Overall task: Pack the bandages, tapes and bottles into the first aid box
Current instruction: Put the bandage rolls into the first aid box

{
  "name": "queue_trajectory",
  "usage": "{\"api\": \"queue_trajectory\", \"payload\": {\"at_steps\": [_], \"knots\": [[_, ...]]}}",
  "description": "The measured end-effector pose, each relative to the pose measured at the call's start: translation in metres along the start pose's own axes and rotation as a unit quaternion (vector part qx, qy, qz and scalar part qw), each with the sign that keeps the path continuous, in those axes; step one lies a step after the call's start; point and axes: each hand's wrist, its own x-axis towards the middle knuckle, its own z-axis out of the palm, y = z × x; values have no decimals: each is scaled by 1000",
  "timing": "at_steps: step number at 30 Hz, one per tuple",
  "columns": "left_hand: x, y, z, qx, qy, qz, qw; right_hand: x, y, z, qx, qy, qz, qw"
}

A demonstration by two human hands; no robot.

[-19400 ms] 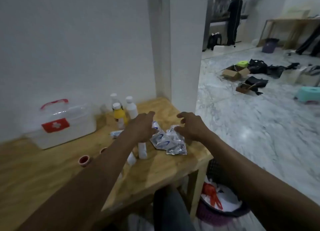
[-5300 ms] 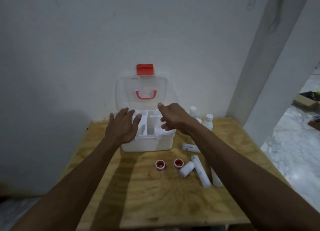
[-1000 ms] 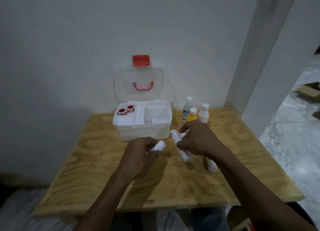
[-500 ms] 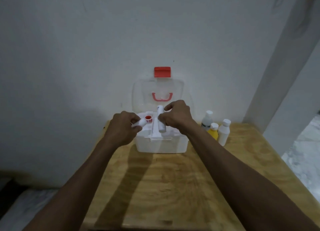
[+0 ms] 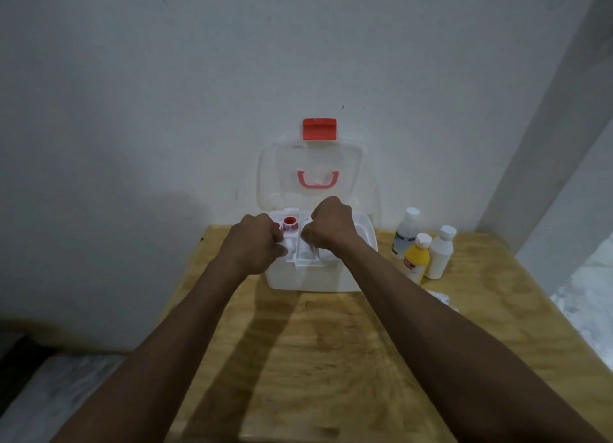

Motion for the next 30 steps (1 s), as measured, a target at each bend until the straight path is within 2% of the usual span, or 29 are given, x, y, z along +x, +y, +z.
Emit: {"api": "queue_trajectory", "payload": {"at_steps": [12,19,26,30], "knots": [[-2,1,3,-17,5,-10,1000,-10,5,-10,48,-4,-16,999],[-19,8,-2,-20,43,5,999,-27,18,-32,84,3,-39,996],[-55,63,4,-87,128,86,984,-71,51,-91,123,-1,-35,992],[-71,102,32,-122,115,105,980,-93,93,-129,132,45,-12,990]]}}
